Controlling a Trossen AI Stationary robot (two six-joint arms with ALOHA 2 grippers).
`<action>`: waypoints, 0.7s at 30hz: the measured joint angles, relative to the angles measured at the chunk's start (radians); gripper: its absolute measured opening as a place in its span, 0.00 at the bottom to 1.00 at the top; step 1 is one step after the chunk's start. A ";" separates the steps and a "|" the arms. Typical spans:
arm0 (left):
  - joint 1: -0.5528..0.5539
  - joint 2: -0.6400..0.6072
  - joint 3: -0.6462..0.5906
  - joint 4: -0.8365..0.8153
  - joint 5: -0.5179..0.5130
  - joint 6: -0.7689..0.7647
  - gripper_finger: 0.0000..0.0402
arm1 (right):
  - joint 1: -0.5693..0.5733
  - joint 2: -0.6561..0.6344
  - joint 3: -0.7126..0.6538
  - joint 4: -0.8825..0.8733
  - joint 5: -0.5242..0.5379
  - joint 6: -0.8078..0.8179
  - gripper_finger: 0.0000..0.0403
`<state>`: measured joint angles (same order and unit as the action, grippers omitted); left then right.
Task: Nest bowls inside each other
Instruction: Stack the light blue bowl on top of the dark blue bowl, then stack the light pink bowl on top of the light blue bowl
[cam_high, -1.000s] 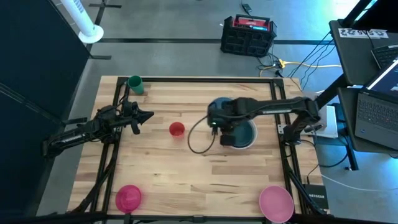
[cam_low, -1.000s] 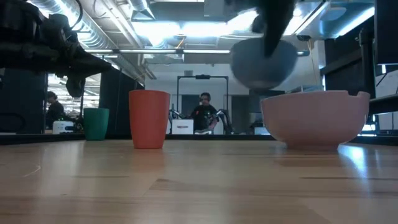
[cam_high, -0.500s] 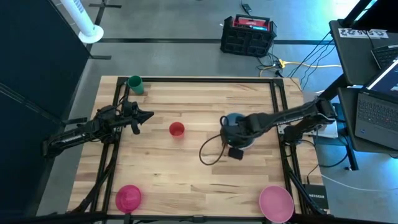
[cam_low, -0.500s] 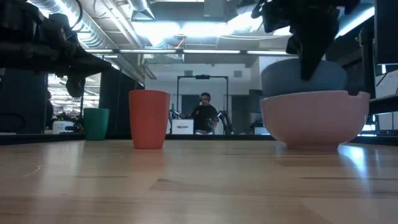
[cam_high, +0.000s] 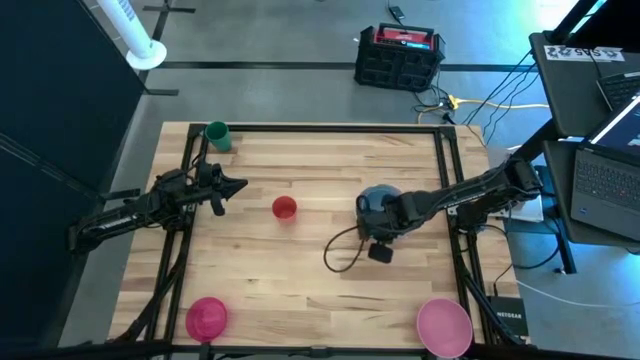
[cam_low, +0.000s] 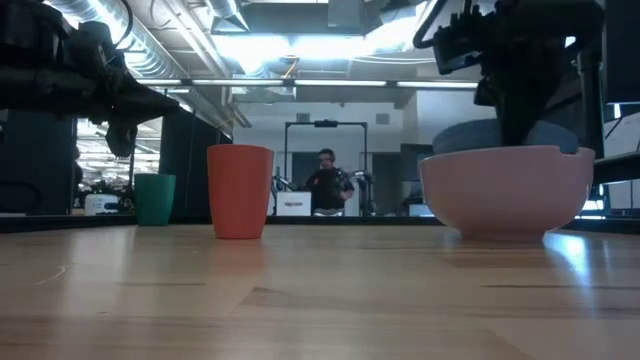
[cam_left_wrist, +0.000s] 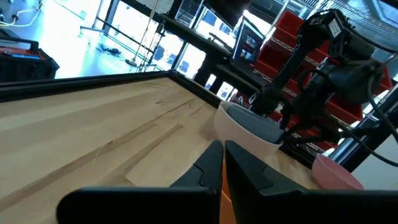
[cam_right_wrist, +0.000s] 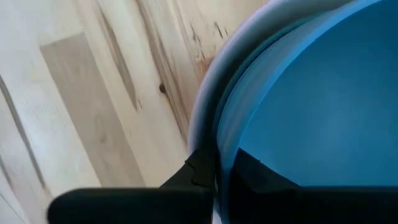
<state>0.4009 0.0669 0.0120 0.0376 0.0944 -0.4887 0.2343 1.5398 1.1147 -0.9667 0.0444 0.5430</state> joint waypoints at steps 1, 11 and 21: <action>0.000 0.000 0.000 0.000 0.000 0.000 0.00 | 0.000 0.000 -0.002 0.005 0.001 0.002 0.06; 0.000 0.000 0.000 0.004 0.027 -0.009 0.00 | -0.001 -0.006 0.030 0.024 -0.002 0.018 0.28; 0.000 0.000 0.000 0.005 0.030 -0.008 0.00 | 0.083 -0.113 0.096 -0.071 0.042 0.097 0.37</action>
<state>0.4007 0.0669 0.0116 0.0429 0.1242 -0.4965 0.3176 1.4265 1.2104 -1.0378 0.0866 0.6398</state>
